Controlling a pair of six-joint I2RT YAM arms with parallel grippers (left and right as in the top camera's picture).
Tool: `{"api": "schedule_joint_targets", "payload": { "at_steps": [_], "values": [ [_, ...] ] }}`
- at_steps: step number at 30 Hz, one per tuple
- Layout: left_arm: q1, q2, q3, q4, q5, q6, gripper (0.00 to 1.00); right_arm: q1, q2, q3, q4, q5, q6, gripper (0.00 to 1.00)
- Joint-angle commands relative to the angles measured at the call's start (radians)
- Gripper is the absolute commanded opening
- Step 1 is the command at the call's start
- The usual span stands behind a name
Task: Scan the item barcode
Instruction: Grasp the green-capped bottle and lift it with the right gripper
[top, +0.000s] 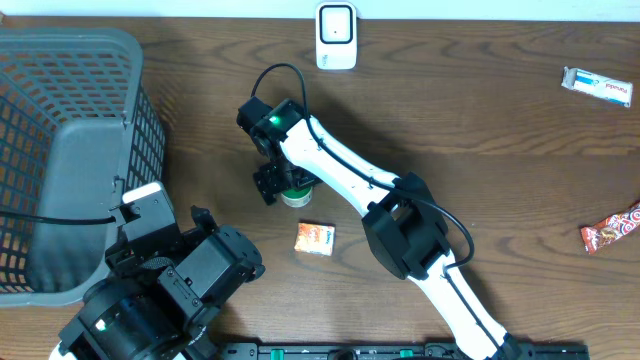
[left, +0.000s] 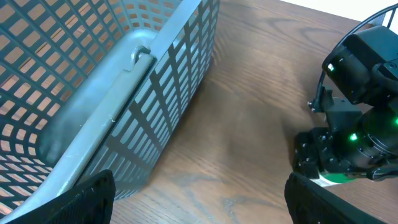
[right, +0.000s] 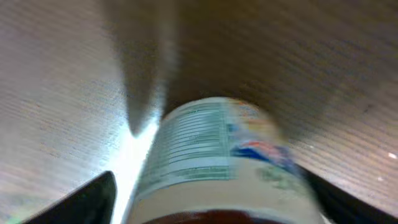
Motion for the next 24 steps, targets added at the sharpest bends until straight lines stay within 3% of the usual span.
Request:
{"api": "schedule_joint_targets", "payload": {
  "at_steps": [1,7,13,24],
  "values": [
    [0.0,0.0,-0.001,-0.005,-0.01,-0.012,0.85,0.002,0.01,0.003,0.001,0.009,0.013,0.72],
    [0.0,0.0,-0.001,-0.005,-0.01,-0.012,0.85,0.002,0.01,0.003,-0.001,0.009,0.021,0.64],
    [0.0,0.0,-0.001,-0.005,-0.01,-0.012,0.85,0.0,0.01,0.003,-0.006,0.001,0.027,0.64],
    [0.0,0.0,0.0,-0.005,-0.01,-0.012,0.85,-0.141,-0.048,0.013,-0.169,-0.262,0.027,0.6]
  ]
}}
